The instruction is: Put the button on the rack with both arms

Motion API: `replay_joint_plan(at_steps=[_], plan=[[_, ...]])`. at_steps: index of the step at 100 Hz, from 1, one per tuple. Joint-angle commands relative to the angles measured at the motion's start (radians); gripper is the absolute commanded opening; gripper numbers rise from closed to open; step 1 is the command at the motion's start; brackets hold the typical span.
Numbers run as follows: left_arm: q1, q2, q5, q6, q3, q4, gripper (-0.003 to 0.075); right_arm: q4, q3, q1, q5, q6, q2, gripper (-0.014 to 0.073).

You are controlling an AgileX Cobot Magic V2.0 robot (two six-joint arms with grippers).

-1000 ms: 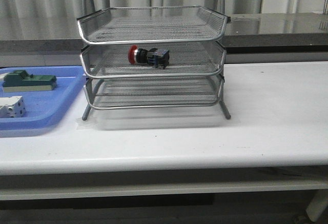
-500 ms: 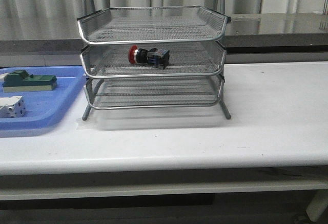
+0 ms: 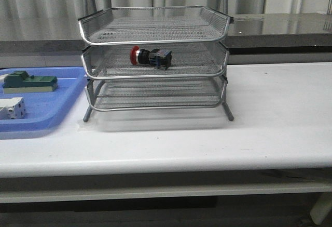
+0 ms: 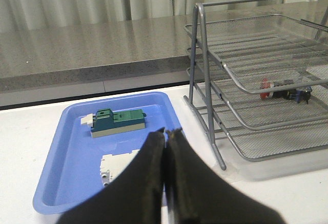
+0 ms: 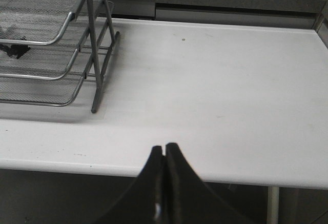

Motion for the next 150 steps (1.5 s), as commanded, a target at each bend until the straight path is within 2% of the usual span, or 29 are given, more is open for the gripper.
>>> replay_joint_plan(at_steps=[1,34,53,68,84,96,111,150], plan=[[0.002,0.005,-0.073,-0.01,-0.027,-0.011,-0.002,-0.047,-0.025,-0.009,-0.061,0.002,0.006,-0.0057],[0.002,0.005,-0.073,-0.01,-0.027,-0.011,-0.002,-0.047,-0.019,-0.009,-0.097,0.001,0.006,-0.0057],[0.002,0.005,-0.073,-0.01,-0.027,-0.011,-0.002,0.017,-0.006,-0.021,-0.113,-0.055,0.006,-0.0057],[0.002,0.005,-0.073,-0.01,-0.027,-0.011,-0.002,0.133,0.007,-0.128,-0.183,-0.193,0.006,-0.0057],[0.002,0.005,-0.073,-0.01,-0.027,-0.011,-0.002,0.316,0.057,-0.264,-0.369,-0.372,0.004,-0.0057],[0.002,0.005,-0.073,-0.01,-0.027,-0.011,-0.002,0.421,0.129,-0.319,-0.513,-0.452,-0.014,-0.0057],[0.002,0.005,-0.073,-0.01,-0.027,-0.011,-0.002,0.452,0.232,-0.336,-0.607,-0.458,-0.078,-0.0057],[0.002,0.005,-0.073,-0.01,-0.027,-0.011,-0.002,0.536,0.438,-0.384,-0.639,-0.458,-0.299,-0.0057]])
